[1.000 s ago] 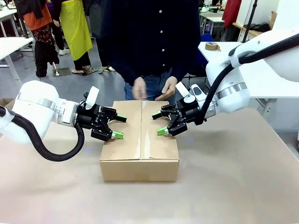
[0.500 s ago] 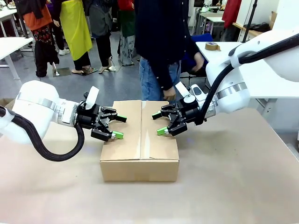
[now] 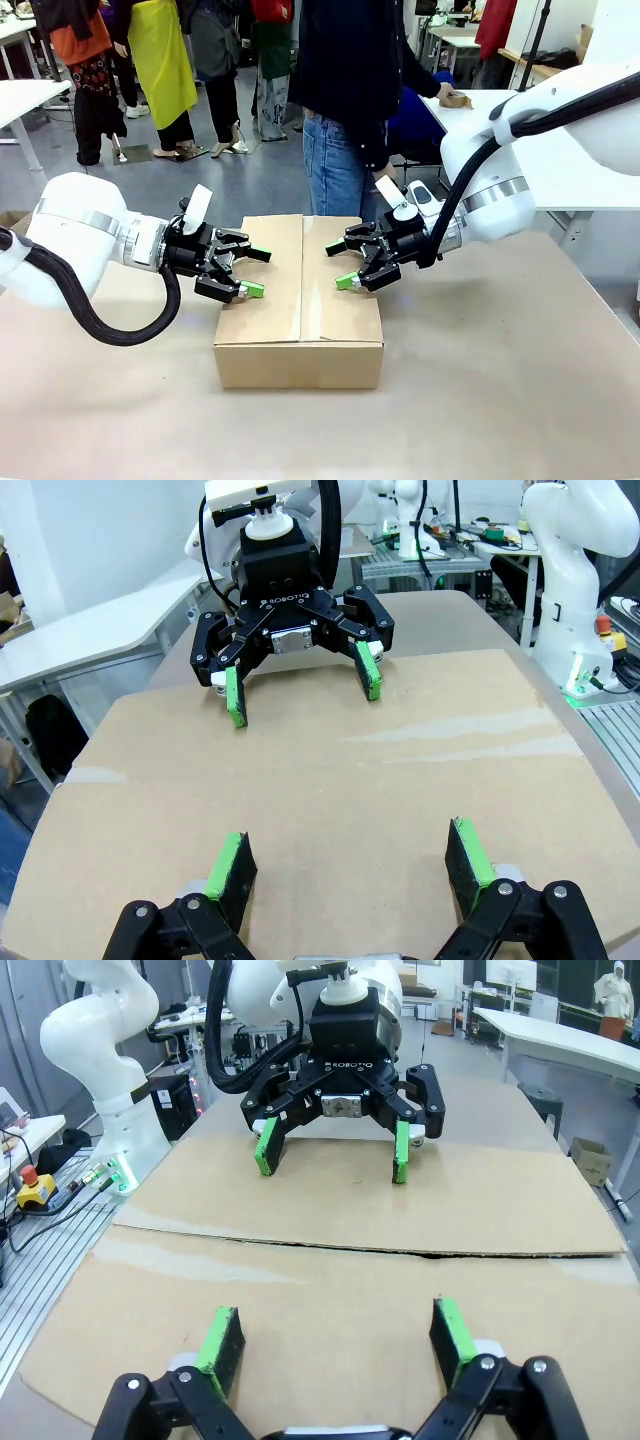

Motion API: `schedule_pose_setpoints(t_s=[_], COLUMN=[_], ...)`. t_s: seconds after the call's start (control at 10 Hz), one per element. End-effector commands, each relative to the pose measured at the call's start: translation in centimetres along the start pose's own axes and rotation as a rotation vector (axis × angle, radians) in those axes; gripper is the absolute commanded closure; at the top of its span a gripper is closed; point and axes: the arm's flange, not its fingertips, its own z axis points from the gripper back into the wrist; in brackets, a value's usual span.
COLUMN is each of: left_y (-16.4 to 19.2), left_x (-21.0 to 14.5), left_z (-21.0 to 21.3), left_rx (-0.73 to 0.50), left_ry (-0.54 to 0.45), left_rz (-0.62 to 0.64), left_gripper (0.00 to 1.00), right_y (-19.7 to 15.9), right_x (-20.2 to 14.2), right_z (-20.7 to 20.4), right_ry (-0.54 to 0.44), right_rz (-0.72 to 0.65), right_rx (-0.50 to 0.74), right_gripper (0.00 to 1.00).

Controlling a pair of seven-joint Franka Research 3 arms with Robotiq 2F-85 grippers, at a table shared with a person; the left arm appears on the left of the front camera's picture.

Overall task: Pack the gift set into the box.
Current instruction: Press and hold the closed box until the human finishes sealing it.

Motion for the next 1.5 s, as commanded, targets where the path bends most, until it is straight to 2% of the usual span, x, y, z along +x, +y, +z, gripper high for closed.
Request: schedule_pose_setpoints(t_s=[0.0, 1.4], left_y=[-0.15, -0.15], left_x=[-0.33, -0.33], left_z=[-0.08, -0.08], left_rx=[-0.002, -0.002], left_ry=[-0.003, -0.003], left_rz=[0.000, 0.000], left_gripper=[0.00, 0.00], right_y=[-0.01, -0.01], right_x=[-0.20, -0.20], right_z=[-0.04, -0.04], right_ry=[0.001, 0.001], right_rz=[-0.003, -0.003], right_rx=[-0.002, -0.002], right_gripper=[0.00, 0.00])
